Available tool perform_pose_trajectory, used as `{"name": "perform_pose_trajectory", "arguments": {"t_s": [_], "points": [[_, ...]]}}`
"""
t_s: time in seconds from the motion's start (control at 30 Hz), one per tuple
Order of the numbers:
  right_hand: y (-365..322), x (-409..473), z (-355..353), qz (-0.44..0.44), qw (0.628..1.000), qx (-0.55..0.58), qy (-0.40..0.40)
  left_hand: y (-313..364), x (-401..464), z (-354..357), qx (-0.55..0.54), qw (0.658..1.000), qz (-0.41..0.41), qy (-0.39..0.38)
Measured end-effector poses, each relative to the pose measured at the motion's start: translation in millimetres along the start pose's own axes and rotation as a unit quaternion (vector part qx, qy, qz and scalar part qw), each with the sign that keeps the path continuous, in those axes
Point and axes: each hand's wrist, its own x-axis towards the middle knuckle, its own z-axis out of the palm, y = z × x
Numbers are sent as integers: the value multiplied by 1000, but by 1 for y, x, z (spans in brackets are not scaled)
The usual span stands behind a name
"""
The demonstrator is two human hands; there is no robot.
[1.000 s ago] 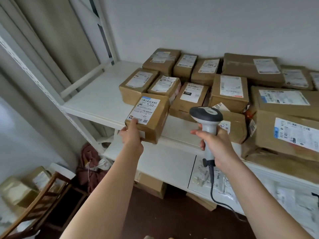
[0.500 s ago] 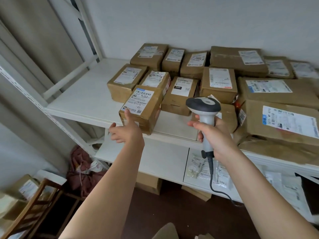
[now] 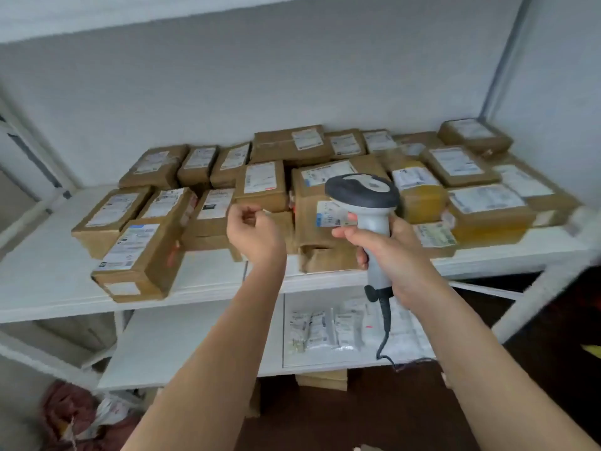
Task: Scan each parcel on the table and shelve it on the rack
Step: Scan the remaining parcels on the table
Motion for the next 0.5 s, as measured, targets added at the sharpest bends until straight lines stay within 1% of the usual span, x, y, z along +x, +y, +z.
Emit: {"name": "perform_pose_trajectory", "arguments": {"t_s": [0.1, 0.23, 0.33, 0.43, 0.5], "points": [[-13, -26, -94, -21, 996, -9, 83, 9, -96, 65, -24, 994, -1, -106], [-24, -73, -227, -39, 976, -3, 213, 21, -230, 147, -74, 968, 11, -238], [-28, -119, -317, -52, 949, 8, 312, 29, -333, 192, -106, 937, -7, -334], [-30, -166, -392, -63, 908, 33, 413, 34, -431, 226, -111, 899, -21, -424], [-28, -194, -434, -70, 880, 48, 467, 37, -491, 245, -111, 871, -30, -477]]}}
